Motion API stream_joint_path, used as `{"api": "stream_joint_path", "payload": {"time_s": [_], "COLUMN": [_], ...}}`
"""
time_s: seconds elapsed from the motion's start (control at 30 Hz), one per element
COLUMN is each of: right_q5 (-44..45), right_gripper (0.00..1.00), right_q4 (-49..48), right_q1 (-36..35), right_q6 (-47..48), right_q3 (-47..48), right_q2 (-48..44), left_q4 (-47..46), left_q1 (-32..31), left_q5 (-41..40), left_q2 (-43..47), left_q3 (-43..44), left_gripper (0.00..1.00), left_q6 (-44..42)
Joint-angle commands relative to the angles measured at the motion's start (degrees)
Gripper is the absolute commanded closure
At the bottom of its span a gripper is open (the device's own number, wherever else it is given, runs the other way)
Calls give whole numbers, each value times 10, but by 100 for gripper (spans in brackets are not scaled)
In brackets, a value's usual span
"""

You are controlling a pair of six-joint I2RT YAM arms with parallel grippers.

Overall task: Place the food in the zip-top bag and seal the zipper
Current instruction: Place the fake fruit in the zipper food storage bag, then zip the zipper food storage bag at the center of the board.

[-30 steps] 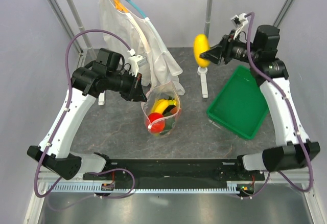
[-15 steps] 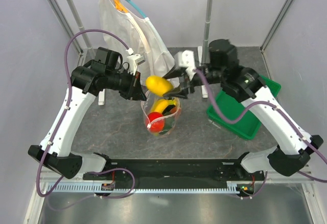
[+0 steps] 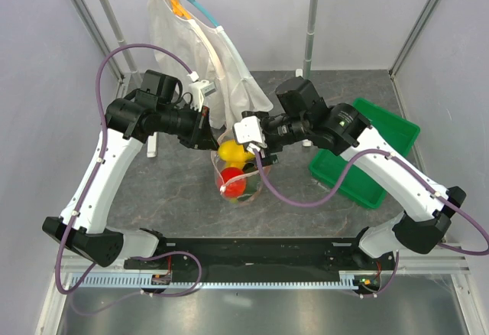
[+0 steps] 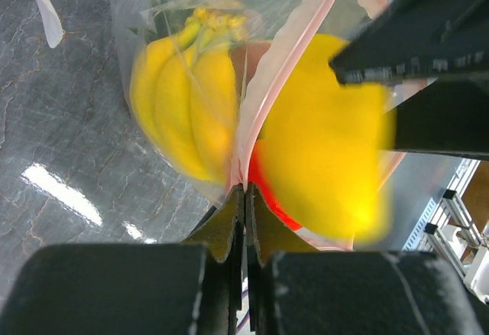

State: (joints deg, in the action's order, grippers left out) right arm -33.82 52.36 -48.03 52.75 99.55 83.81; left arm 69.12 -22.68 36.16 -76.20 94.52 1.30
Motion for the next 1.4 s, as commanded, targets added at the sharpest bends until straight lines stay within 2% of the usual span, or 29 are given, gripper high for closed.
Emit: {"api": "stream_joint_path", "payload": {"time_s": [0.0, 0.1, 0.2, 0.27, 0.4, 0.57, 0.67, 0.7, 0.77, 0.8, 0.9, 0.97, 1.03, 1.17, 1.37], "right_q5": [49, 51, 64, 125, 220, 242, 209, 198, 163, 149, 110, 76, 41, 32, -7], "right_gripper": [17, 6, 5, 5, 9, 11, 16, 21, 26, 32, 35, 35, 29, 26, 30], "right_q4": [-33, -57, -90, -105, -94, -53, -29, -26, -21, -19, -24, -25, -26, -26, -27], "right_q1": [-7, -16, -21, -22, -6, 42, 71, 76, 87, 89, 89, 90, 90, 90, 87], "right_q6": [-3, -56, -156, -257, -381, -512, -567, -591, -606, -609, -627, -638, -637, -632, -653], "right_q3": [1, 12, 34, 39, 22, -7, -29, -47, -63, -74, -86, -82, -67, -45, -52], "right_q2": [-19, -39, -51, -53, -68, -83, -90, -96, -100, -100, -95, -90, -82, -94, -98], "left_q4": [-7, -8, -8, -8, -7, -10, -19, -22, -34, -37, -46, -49, -51, -52, -62], "left_q1": [4, 4, 4, 4, 4, 4, 3, 3, 2, 3, 2, 2, 2, 2, 1], "left_q5": [15, 17, 19, 23, 28, 36, 57, 65, 69, 68, 69, 69, 66, 66, 60], "left_q2": [4, 2, -2, -3, -5, -6, -4, -3, 3, 6, 16, 23, 26, 32, 32], "left_q3": [2, 2, 6, 10, 21, 22, 19, 15, 8, -1, -21, -28, -36, -43, -35], "left_gripper": [98, 98, 98, 98, 98, 98, 98, 98, 98, 98, 98, 98, 98, 98, 98], "left_q6": [12, 12, 12, 9, 3, -2, 4, 5, 9, 10, 9, 8, 8, 11, 19]}}
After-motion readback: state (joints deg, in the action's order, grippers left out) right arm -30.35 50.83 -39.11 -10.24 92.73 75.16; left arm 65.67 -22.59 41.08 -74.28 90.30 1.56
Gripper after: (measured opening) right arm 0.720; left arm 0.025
